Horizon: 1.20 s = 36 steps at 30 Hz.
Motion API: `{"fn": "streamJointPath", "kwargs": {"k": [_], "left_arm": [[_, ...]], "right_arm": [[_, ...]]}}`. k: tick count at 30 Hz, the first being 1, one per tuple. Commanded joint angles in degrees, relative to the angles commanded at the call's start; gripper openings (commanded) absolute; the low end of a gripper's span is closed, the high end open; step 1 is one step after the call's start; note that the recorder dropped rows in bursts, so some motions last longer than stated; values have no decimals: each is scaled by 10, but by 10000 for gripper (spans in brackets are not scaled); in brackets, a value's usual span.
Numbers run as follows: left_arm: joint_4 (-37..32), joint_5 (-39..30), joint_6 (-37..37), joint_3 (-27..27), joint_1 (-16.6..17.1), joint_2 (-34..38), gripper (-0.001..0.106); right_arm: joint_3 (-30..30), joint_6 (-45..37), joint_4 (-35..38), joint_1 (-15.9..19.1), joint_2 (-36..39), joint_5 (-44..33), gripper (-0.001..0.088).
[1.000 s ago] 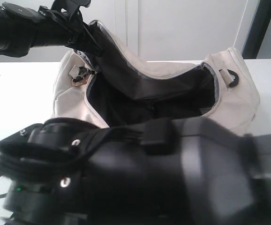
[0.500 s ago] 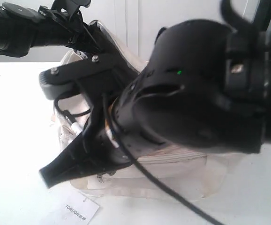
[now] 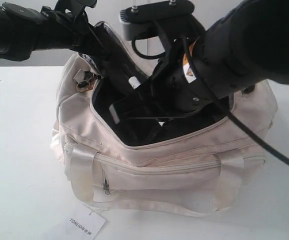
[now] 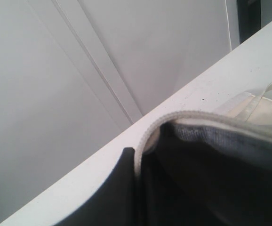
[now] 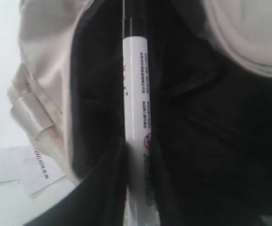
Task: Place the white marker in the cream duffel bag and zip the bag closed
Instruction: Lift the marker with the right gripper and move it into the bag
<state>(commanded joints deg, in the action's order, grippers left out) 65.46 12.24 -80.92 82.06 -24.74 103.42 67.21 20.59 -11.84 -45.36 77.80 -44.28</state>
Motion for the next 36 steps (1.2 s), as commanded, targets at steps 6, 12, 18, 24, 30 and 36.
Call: {"fn": "streamJointPath", "kwargs": {"k": [6,12,18,24,30,36], "left_arm": [[0,0,0,0,0,0,0],[0,0,0,0,0,0,0],[0,0,0,0,0,0,0],[0,0,0,0,0,0,0],[0,0,0,0,0,0,0],[0,0,0,0,0,0,0]], "right_arm": [[0,-96,76,82,0,6,0],[1,-141,107,157,0,9,0],[1,-216,112,198,0,14,0],[1,-312,157,200,0,36,0],[1,-580,265,200,0,-22,0],[0,-734,377,200,8,-91,0]]}}
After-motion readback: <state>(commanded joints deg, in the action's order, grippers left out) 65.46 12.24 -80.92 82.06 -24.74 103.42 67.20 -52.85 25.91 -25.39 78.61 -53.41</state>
